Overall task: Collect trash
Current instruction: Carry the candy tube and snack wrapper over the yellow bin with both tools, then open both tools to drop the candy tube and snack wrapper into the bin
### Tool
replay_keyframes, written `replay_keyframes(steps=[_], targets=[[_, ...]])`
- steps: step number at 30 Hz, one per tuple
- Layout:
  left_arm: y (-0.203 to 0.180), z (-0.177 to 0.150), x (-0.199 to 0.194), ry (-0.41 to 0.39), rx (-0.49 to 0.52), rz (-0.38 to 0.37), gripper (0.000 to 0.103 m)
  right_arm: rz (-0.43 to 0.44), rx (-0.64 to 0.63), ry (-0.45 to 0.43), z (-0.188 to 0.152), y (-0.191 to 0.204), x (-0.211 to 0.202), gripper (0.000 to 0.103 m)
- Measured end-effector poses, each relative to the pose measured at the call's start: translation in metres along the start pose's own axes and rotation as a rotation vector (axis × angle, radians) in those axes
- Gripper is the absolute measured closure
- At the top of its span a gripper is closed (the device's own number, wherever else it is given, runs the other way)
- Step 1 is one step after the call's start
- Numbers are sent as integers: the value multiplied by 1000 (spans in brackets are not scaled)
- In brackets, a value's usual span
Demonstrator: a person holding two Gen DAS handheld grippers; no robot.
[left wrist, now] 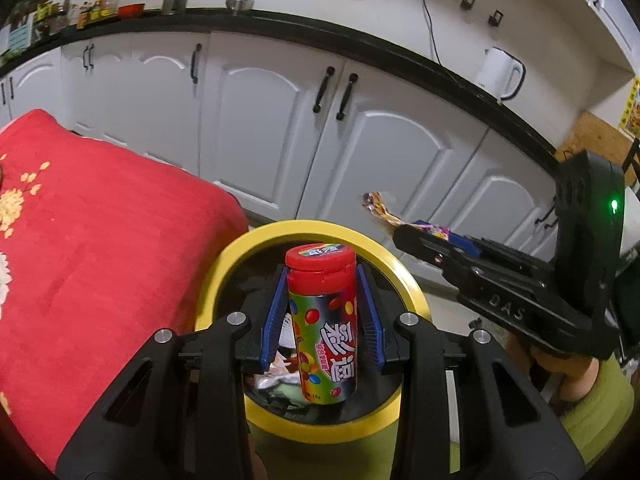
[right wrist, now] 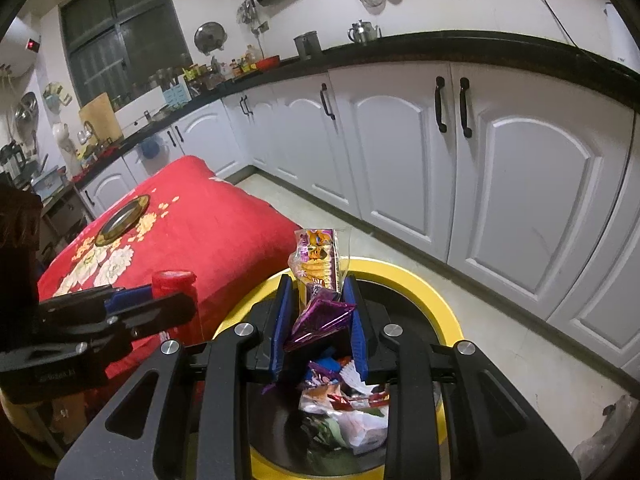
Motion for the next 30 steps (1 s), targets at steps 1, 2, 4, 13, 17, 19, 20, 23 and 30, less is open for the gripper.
replay_keyframes(steps=[1,2,4,13,17,19,20,23,30], targets=[[-2,-1,1,4,4,-6,76,-1,1,4,-1,-1,1,78],[-3,-2,3,7,6,-10,76,2,4,8,-2,-2,1,78],[-6,-5,5,13,16,-17,76,5,9,19,-4,-4,3,78],[-8,-12,16,47,29,-23,76,10,32,64,-16,-11,12,77],[-6,-17,21,67,22,-26,76,12,38,70,-17,-14,13,76],[-6,-19,23,78,21,-30,76,11,42,70,-18,-16,13,76],[-6,-20,24,81,21,-28,76,10,45,72,-18,-17,13,76],[-5,-22,26,98,19,-26,76,11,54,74,-19,-19,14,76],[0,-24,28,113,9,-9,70,12,58,74,-18,-20,13,73]])
Point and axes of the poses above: each gripper's, at about its wrist camera, not at the fingertips, and x roughly the way its jaws point, y to its left, z to its top, the point moved 6 cm from there along x, roughly the way its jaws point, and after that the axes turned 1 degree about -y, right-handed, at the moved point
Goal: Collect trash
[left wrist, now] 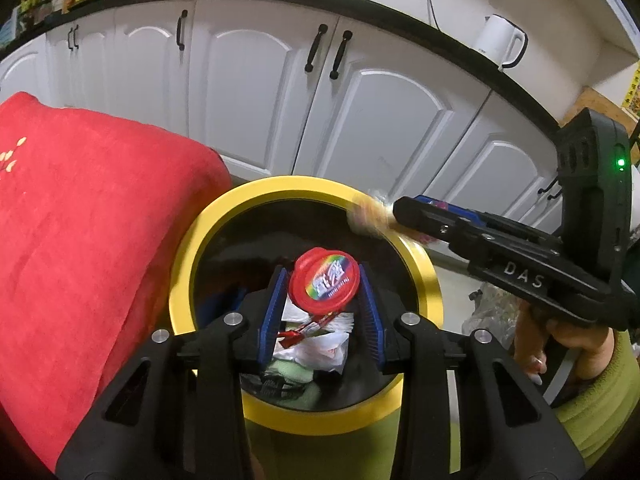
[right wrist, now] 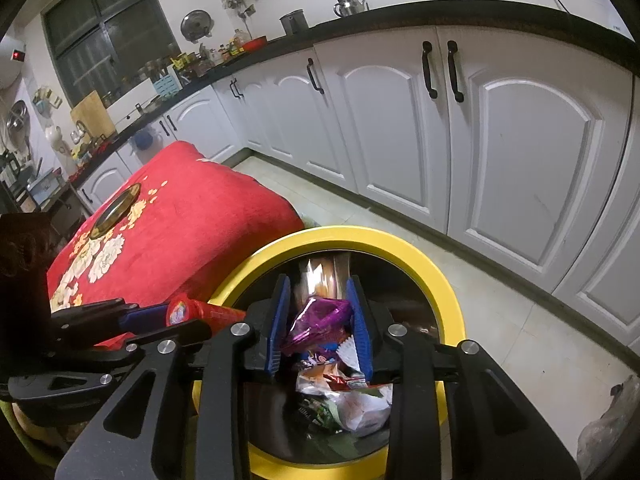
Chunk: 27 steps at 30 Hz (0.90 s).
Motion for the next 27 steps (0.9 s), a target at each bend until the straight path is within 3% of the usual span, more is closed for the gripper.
replay_keyframes(steps=[8,12,15,27], targets=[[6,3,-5,-15,-18,27,45,-5,0,-7,0,-2,-4,57],[12,5,-11,-28,-34,59,21,-15,-3,-14,1,-2,-8,47],[16,7,-18,-43,-48,75,13,-26,-8,-24,1,-2,-14,40],[38,9,-55,-124,-96,171,11,-54,-62,-78,2,22,-40,12]])
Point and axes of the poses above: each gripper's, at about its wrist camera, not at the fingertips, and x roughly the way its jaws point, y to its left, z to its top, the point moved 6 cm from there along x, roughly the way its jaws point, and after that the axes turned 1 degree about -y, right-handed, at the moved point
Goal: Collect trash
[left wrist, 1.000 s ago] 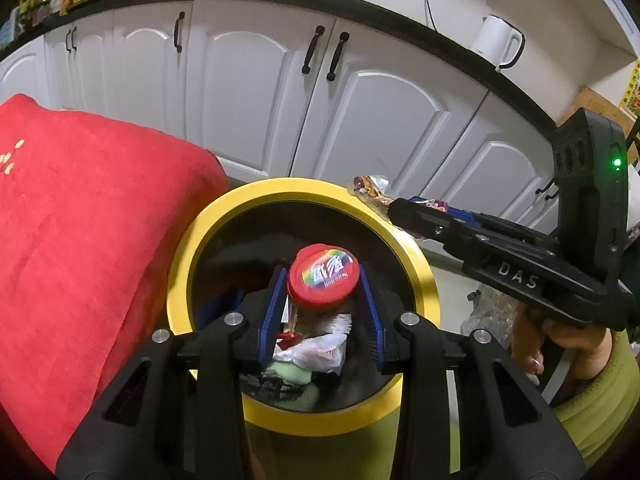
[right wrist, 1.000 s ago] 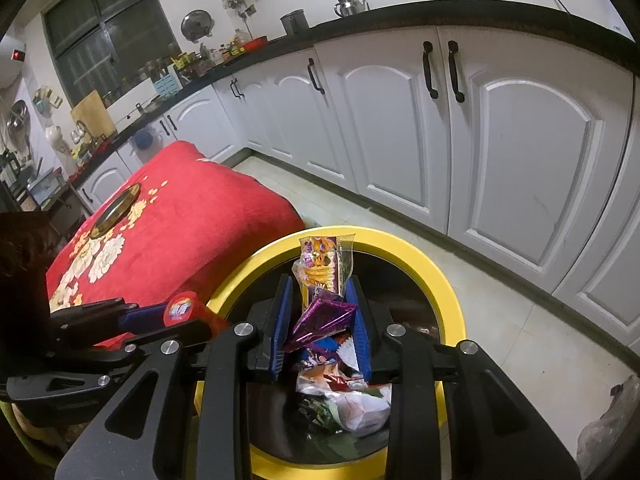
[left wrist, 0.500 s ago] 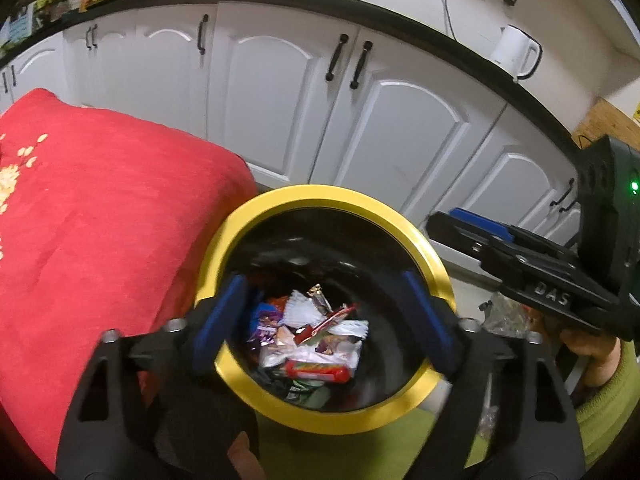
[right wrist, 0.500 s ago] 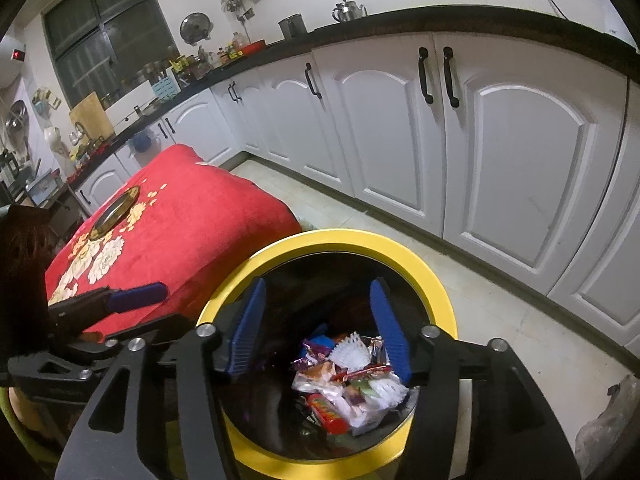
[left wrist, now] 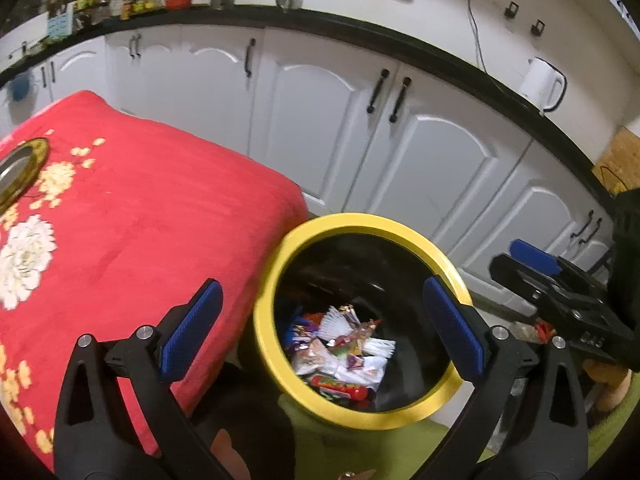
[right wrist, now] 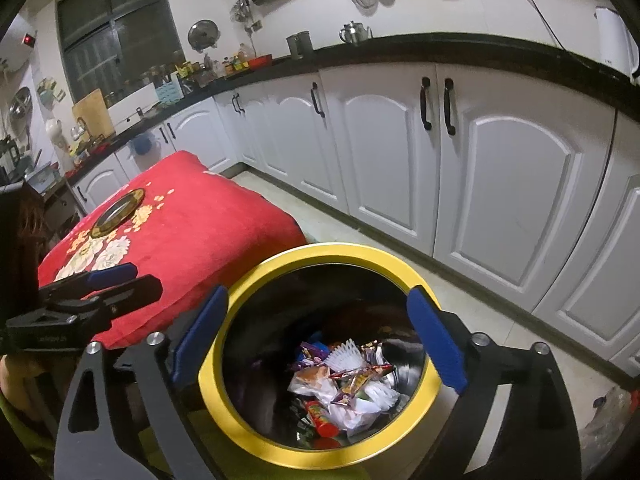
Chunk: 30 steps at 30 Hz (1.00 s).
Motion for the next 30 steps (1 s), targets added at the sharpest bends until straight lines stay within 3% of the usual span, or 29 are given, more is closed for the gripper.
replay_keyframes(steps=[4,18,30], targets=[[12,2,-18,-34,-7,35,11,-8,-15,-24,3,16,-8,6],[72,-9,-101,-201,-56,206,11,31,-93,-124,4,92,-19,6],[101,-33,-155,-309,-52,316,11,87,-188,-337,-4,154,-45,6]])
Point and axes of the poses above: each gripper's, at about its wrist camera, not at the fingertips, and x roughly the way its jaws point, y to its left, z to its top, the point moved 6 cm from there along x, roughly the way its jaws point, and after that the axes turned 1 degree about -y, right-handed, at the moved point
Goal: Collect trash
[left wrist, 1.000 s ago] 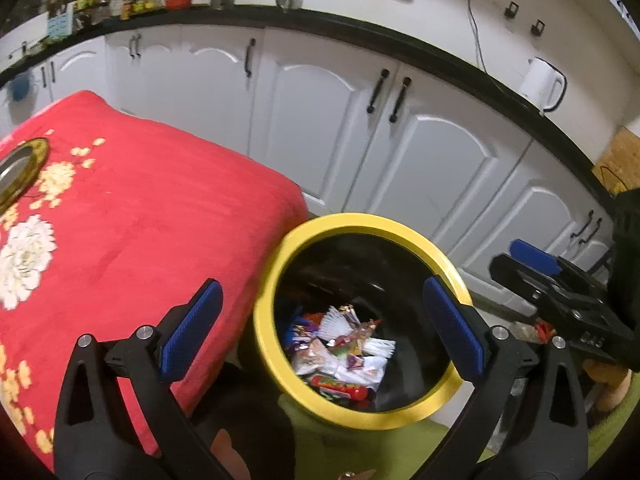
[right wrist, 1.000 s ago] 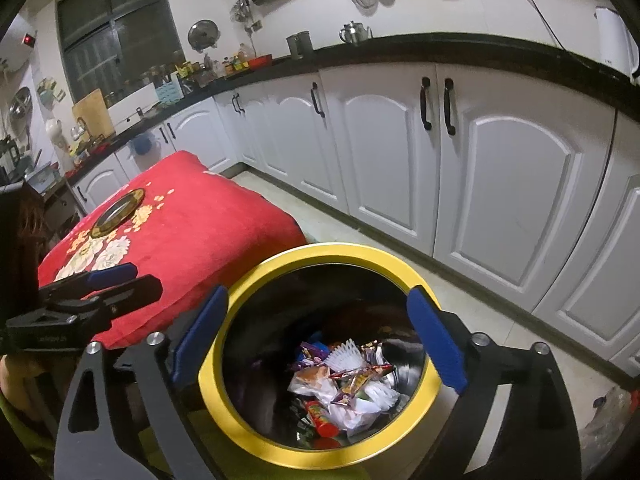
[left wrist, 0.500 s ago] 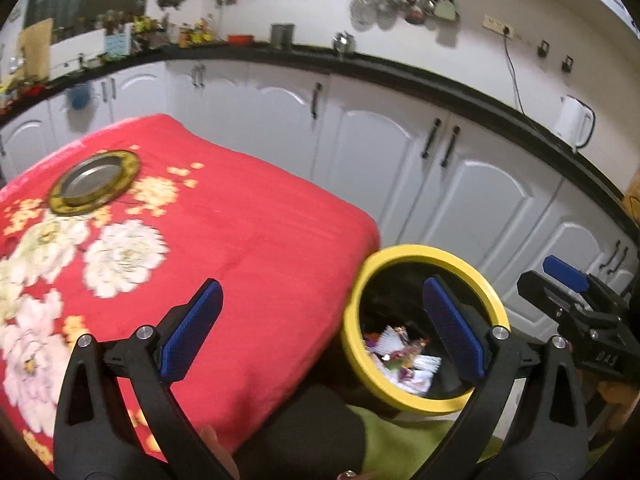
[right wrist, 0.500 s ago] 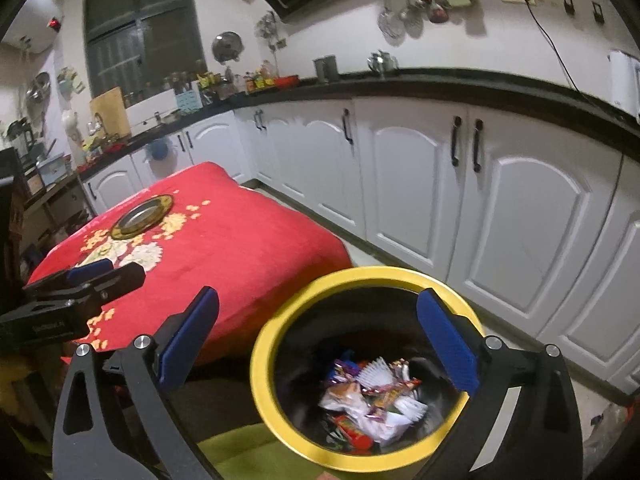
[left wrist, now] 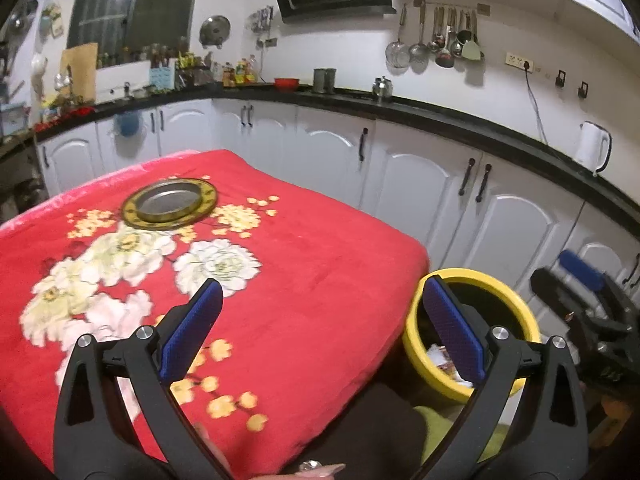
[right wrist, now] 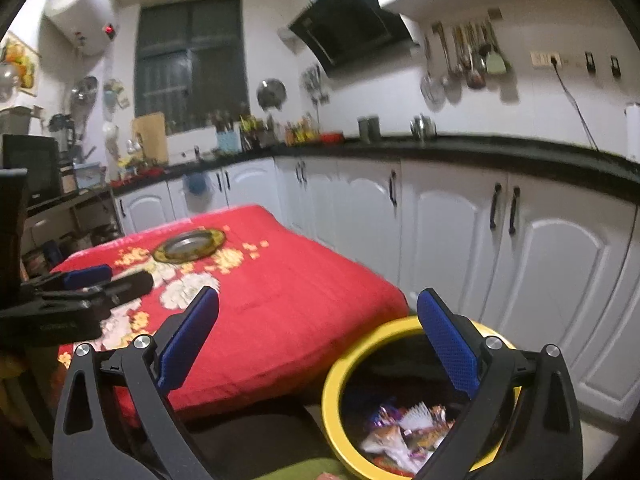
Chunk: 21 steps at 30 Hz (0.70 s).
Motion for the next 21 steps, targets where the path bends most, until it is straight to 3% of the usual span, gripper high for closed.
replay_keyframes(steps=[10,21], targets=[[21,-26,-26,-61,-35,37,11,-13,-57,-151,-1,23,-20,6],[15,-25,-26,-84,-18,22,11,-1,-53,-114,-9,27,-17,6]])
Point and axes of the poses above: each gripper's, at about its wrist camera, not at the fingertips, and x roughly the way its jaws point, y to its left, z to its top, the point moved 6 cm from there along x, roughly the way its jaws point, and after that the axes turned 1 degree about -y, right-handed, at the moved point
